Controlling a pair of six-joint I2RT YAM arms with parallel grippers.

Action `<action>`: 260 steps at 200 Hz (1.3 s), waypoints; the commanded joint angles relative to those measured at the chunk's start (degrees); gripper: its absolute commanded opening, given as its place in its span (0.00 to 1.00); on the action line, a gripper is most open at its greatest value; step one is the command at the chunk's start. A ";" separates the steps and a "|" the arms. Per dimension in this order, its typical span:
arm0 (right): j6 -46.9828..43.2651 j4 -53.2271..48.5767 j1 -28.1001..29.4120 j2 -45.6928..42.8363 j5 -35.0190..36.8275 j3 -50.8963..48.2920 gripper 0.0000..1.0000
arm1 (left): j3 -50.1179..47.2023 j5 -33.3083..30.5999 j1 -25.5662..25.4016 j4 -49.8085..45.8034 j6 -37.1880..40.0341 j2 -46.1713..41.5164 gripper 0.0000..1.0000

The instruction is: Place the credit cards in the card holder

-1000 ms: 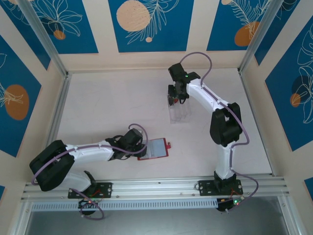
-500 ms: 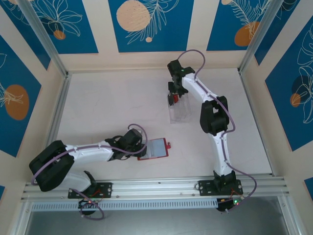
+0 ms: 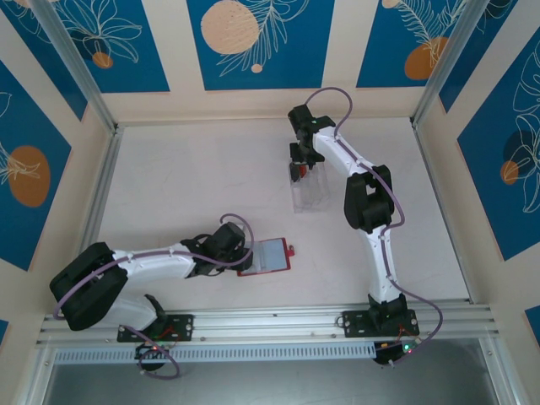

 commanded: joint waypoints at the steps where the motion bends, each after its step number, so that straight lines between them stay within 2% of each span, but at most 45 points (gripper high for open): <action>1: -0.98 -0.74 0.35 0.57 -2.06 1.35 0.12 | -1.65 0.18 0.01 -0.68 -0.93 0.13 0.41; 58: -1.45 -0.92 -0.08 1.91 -5.24 2.49 0.09 | -1.82 -0.07 -0.01 -1.19 -1.02 -0.56 0.41; 122: -1.74 -1.53 -0.53 2.96 -5.39 2.81 0.15 | -2.00 -0.07 0.00 -1.23 -1.28 -0.67 0.42; 170: -1.86 -1.70 -0.45 2.54 -5.49 3.08 0.11 | -2.00 -0.07 0.01 -1.23 -1.37 -0.67 0.42; 217: -2.22 -3.16 -0.41 2.44 -5.27 4.87 0.21 | -1.91 0.10 -0.05 -0.96 -1.37 -0.23 0.42; 260: -2.29 -3.38 -0.53 2.60 -5.87 5.43 0.19 | -2.00 0.26 -0.03 -0.82 -1.46 -0.13 0.41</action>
